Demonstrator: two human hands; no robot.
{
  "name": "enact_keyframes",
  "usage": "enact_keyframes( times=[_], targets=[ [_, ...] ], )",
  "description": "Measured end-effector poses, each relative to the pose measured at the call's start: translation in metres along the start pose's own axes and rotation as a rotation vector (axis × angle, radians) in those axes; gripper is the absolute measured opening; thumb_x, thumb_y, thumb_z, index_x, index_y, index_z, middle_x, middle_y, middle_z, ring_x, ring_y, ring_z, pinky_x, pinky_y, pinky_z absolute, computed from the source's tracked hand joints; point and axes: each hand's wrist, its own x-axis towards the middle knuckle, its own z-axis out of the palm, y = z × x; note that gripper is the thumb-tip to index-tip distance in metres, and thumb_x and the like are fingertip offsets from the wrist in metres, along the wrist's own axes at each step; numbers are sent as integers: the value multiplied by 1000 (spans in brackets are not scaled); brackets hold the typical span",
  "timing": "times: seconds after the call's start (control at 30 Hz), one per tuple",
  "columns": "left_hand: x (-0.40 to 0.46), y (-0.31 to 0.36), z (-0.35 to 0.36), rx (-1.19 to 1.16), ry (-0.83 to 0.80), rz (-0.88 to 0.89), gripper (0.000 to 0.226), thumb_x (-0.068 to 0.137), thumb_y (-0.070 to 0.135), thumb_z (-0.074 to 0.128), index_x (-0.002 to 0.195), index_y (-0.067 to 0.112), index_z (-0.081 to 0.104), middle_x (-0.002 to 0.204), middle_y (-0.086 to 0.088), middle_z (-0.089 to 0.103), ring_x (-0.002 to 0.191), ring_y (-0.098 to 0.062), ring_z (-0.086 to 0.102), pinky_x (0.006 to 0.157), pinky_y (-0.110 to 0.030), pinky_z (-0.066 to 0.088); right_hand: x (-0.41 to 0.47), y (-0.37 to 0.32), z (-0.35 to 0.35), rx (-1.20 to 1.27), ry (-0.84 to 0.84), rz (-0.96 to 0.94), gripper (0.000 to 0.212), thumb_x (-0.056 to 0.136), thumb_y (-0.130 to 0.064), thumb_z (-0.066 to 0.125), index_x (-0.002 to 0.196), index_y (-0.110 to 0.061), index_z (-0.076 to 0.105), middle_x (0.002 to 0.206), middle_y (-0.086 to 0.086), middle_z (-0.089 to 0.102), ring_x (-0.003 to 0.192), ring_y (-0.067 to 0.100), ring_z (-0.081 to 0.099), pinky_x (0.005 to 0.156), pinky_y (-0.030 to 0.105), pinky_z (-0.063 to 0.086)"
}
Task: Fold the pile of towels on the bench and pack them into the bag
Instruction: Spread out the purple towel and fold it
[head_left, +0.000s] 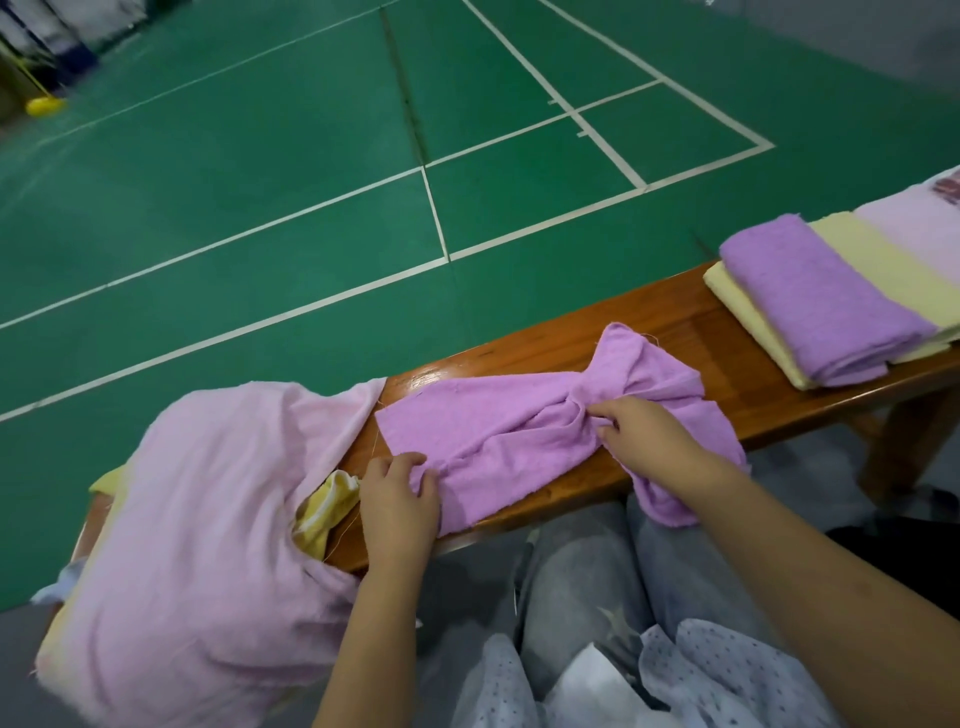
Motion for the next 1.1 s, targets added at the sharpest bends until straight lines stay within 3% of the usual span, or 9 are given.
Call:
enact_keyframes(
  times=[0.07,0.17,0.33,0.43,0.57,0.67,0.77,0.87,1.1],
  targets=[
    [0,10,6,-14,-81,27,21,95,32,57,107,17,67,111,0,59,89,-8,50,81,-19,41,-7,1,0,126,79,18,34,97,-15,47,131,-15,55,118,10,63,101,25,60,82,29,46],
    [4,18,14,21,-228,-48,29,95,42,54,103,17,65,96,1,63,71,-8,55,70,-25,54,-17,4,0,313,199,45,25,95,-17,54,119,-16,59,89,3,66,77,18,61,62,24,47],
    [6,27,18,19,-310,-66,18,92,36,62,99,21,58,95,3,61,74,-10,55,70,-25,53,-29,5,-7,543,275,121,16,90,-25,64,101,-14,61,89,4,68,84,21,65,77,38,56],
    [3,31,12,12,-281,-44,11,94,33,60,98,23,59,95,4,63,72,-7,55,67,-23,54,-36,3,-13,659,304,138,11,88,-20,66,96,-11,63,85,2,68,85,19,64,73,31,54],
    [-4,45,-10,-59,-161,56,10,94,32,59,93,22,61,89,9,60,74,-3,52,58,-9,35,-45,-3,-20,693,335,104,9,88,-19,66,93,-13,64,83,-3,66,83,15,63,67,21,49],
    [-11,71,-30,-327,-143,9,15,93,30,60,86,17,57,81,4,62,73,-9,58,57,-13,42,-53,-12,-22,629,378,85,11,87,-20,67,92,-10,65,86,-2,65,82,13,61,67,19,47],
    [-26,102,-45,-556,-262,1,15,93,28,61,90,14,59,79,-3,65,69,-12,63,55,-14,52,-62,-29,-27,456,477,38,12,86,-19,68,90,-8,64,98,2,58,86,18,59,74,28,53],
    [-41,121,-46,-626,-342,64,15,91,28,62,87,14,59,78,-4,66,73,-19,65,63,-26,58,-73,-38,-32,440,421,-10,11,89,-18,65,93,-8,64,95,7,63,87,22,60,79,36,54],
    [-60,137,-38,-704,-447,95,17,90,25,64,88,9,58,80,-10,69,74,-21,69,67,-30,60,-82,-40,-37,558,373,-8,16,89,-16,63,99,-4,65,96,8,64,88,19,60,80,30,47]
  ],
)
